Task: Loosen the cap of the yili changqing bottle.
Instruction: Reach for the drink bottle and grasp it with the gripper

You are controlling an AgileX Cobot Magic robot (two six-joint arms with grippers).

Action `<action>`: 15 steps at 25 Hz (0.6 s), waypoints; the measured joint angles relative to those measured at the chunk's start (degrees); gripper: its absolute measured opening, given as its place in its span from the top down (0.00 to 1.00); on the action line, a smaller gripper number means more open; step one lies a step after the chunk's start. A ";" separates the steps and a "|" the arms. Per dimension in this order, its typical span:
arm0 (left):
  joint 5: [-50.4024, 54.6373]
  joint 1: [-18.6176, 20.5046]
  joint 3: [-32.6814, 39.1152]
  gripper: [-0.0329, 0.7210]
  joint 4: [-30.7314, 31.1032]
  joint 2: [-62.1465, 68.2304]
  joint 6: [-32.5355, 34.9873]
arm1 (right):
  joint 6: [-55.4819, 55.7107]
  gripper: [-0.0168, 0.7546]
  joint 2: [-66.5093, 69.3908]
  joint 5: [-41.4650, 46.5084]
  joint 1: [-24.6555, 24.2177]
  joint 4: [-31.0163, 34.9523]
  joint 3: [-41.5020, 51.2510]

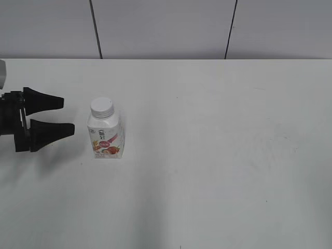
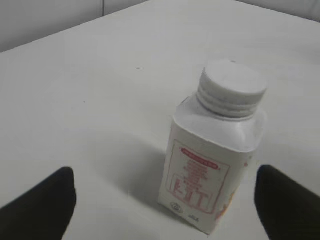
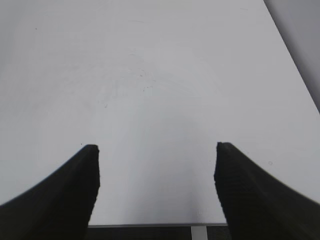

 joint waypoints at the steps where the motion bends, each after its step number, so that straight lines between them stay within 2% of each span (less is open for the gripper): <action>1: -0.91 -0.08 -1.12 0.08 1.68 0.82 0.13 | 0.00 0.24 0.00 0.00 0.00 0.00 0.00; 4: -2.08 -0.43 -5.47 0.08 8.76 3.92 -2.51 | 0.00 0.24 0.00 0.00 0.00 0.00 0.00; 7: -2.01 -1.58 -9.18 0.10 12.73 7.13 -5.15 | 0.00 0.24 0.00 0.00 0.00 0.00 0.00; 15: -2.06 -7.13 -17.32 0.12 14.23 14.51 -6.09 | 0.00 0.24 0.00 0.00 0.00 0.00 0.00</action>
